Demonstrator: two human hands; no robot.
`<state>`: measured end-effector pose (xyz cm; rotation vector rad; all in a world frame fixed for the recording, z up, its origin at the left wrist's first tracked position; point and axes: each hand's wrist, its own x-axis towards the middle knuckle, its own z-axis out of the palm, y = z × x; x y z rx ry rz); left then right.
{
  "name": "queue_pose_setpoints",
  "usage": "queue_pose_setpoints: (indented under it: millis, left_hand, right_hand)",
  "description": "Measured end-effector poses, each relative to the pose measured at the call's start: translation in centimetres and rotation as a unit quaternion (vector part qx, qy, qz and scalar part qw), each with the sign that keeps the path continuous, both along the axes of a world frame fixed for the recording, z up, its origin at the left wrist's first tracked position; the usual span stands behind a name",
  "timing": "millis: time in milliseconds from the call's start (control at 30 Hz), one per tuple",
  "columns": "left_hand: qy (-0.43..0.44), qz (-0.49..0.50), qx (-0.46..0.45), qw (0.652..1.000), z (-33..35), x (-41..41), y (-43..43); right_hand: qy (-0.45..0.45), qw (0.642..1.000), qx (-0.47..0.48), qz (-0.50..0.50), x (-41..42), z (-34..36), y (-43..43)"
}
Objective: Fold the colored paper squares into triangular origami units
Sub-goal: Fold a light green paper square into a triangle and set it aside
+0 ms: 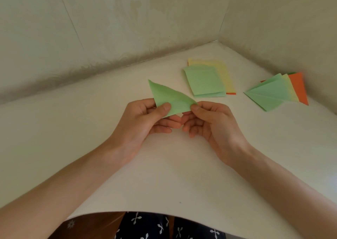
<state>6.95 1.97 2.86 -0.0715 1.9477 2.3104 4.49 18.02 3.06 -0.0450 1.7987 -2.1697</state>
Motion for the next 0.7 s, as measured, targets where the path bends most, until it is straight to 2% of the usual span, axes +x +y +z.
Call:
queue_pose_setpoints:
  millis: [367,567,700]
  left_hand:
    - [-0.008,0.014,0.009,1.000,0.08,-0.14,-0.14]
    - [0.013,0.013,-0.001,1.000,0.15,-0.05,-0.39]
    - [0.026,0.018,-0.014,0.999,0.09,0.06,-0.39]
  right_hand:
    - [-0.031,0.998,-0.006,0.046,-0.16,0.29,0.46]
    - [0.017,0.997,0.016,0.067,0.05,0.40,0.76]
    - [0.038,0.998,0.030,0.031,0.08,0.38,0.64]
